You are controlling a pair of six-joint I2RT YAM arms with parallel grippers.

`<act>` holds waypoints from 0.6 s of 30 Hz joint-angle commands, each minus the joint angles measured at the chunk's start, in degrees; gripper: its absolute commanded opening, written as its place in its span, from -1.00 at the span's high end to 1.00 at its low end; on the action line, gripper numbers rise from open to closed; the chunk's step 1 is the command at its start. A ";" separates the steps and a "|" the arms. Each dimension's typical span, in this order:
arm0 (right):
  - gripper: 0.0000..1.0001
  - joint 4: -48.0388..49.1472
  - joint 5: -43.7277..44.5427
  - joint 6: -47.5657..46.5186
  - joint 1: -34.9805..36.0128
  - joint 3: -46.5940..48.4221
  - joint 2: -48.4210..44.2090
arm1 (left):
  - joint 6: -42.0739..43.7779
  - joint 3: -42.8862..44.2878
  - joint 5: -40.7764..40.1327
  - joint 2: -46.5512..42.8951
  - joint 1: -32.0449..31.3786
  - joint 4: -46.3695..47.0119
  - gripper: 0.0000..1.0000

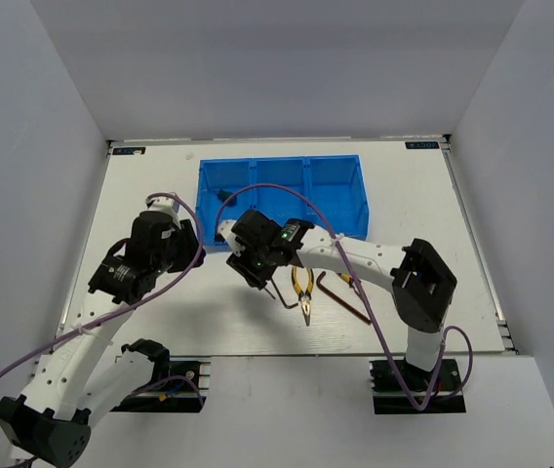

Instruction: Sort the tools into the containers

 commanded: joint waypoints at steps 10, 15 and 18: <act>1.00 5.07 6.49 -10.06 -6.99 37.00 15.58 | -0.37 -3.54 7.38 -7.44 -0.17 0.78 0.57; 1.00 15.89 6.31 -11.64 -10.16 42.97 23.58 | -0.37 -6.70 12.65 -7.44 -0.17 2.28 0.39; 1.00 16.33 8.51 -11.47 -11.91 45.02 28.41 | -0.37 -7.23 13.89 -6.83 -0.17 2.80 0.16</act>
